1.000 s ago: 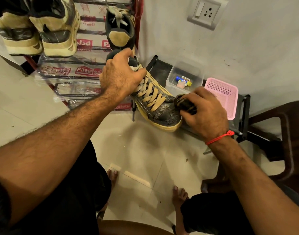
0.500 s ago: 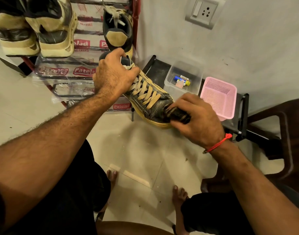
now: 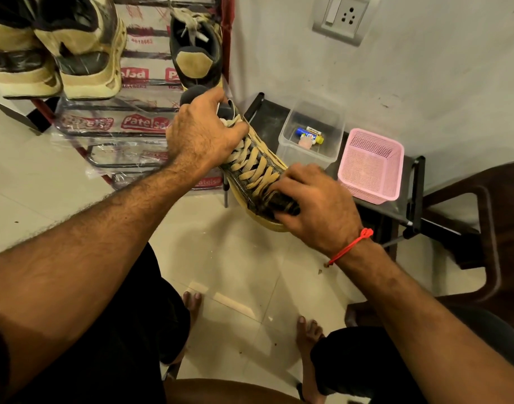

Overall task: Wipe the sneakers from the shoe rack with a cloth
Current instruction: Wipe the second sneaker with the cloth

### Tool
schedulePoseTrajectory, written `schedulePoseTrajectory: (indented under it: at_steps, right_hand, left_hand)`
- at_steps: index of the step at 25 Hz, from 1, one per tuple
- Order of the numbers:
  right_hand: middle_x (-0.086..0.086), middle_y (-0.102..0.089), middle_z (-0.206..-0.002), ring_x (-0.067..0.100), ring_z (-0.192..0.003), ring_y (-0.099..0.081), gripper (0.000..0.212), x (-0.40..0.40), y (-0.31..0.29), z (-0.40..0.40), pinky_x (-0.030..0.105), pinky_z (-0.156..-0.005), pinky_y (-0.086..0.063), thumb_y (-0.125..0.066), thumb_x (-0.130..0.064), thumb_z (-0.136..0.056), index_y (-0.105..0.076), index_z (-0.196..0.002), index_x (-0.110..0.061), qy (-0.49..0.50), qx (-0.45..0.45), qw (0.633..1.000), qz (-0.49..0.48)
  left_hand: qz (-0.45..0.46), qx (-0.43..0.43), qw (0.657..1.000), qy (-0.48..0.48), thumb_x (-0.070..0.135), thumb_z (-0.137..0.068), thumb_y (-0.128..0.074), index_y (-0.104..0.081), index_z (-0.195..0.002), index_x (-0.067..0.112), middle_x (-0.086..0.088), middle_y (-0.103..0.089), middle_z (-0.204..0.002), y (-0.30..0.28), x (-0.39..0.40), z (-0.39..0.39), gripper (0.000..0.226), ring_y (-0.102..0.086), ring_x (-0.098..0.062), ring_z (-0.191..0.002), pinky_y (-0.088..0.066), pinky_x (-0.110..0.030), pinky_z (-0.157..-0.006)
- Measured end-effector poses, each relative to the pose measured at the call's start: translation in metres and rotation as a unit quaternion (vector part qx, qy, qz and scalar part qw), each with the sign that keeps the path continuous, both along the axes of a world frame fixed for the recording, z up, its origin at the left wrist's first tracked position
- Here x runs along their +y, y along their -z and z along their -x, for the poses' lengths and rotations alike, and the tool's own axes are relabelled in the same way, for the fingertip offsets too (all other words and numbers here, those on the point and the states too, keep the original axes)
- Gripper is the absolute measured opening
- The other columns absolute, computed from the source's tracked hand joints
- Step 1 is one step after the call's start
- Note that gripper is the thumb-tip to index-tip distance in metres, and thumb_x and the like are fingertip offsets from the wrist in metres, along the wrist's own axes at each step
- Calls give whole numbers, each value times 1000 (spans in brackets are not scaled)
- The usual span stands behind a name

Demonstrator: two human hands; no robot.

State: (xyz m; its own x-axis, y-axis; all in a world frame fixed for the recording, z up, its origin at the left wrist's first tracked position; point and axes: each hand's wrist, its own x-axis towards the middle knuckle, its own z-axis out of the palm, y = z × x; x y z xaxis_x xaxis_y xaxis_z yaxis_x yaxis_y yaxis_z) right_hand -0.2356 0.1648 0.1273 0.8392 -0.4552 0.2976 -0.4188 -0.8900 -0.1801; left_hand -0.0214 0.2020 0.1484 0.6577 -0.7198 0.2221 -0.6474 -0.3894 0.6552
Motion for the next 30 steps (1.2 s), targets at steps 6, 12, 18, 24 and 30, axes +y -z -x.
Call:
schedulePoseTrajectory:
  at_steps: [6, 12, 18, 24, 30]
  right_hand:
    - [5, -64, -101, 26, -89, -57, 41, 7, 6, -2, 37, -67, -53, -51, -47, -86, -70, -104, -16, -19, 14, 999, 36]
    - [8, -62, -99, 31, -89, -57, 31, -5, -3, 1, 43, -68, -54, -66, -37, -82, -71, -102, -14, 41, -1, 998, 37]
    - [6, -61, -102, 30, -95, -57, 37, -5, -11, 0, 46, -72, -55, -60, -44, -85, -70, -109, -17, 66, 24, 998, 6]
    - [1, -59, -111, 21, -104, -56, 33, 23, -4, -2, 40, -75, -56, -72, -36, -83, -69, -113, -23, -175, 173, 965, -87]
    - [-1, -69, -97, 8, -89, -65, 20, -34, -15, 22, 29, -82, -54, -67, -17, -90, -68, -111, -17, 132, -228, 936, -232]
  left_hand:
    - [4, -5, 1000, 10, 47, -79, -72, -60, -99, 26, 8, -64, -94, 4, -1, 0, 31, -62, -17, -90, -53, -36, -76]
    - [22, -5, 999, 33, 47, -79, -71, -54, -91, 29, 8, -63, -87, 4, 0, -2, 27, -62, -16, -84, -54, -38, -75]
    - [62, 4, 997, 41, 47, -79, -70, -54, -89, 28, 11, -60, -80, 6, 0, -1, 27, -61, -14, -79, -54, -34, -71]
    - [39, -26, 997, 55, 52, -78, -69, -52, -88, 31, 7, -65, -84, 9, 1, -5, 29, -62, -17, -82, -56, -39, -74]
    - [55, 3, 994, 91, 51, -75, -72, -51, -81, 30, 12, -60, -74, 9, 2, -3, 31, -63, -17, -77, -58, -43, -73]
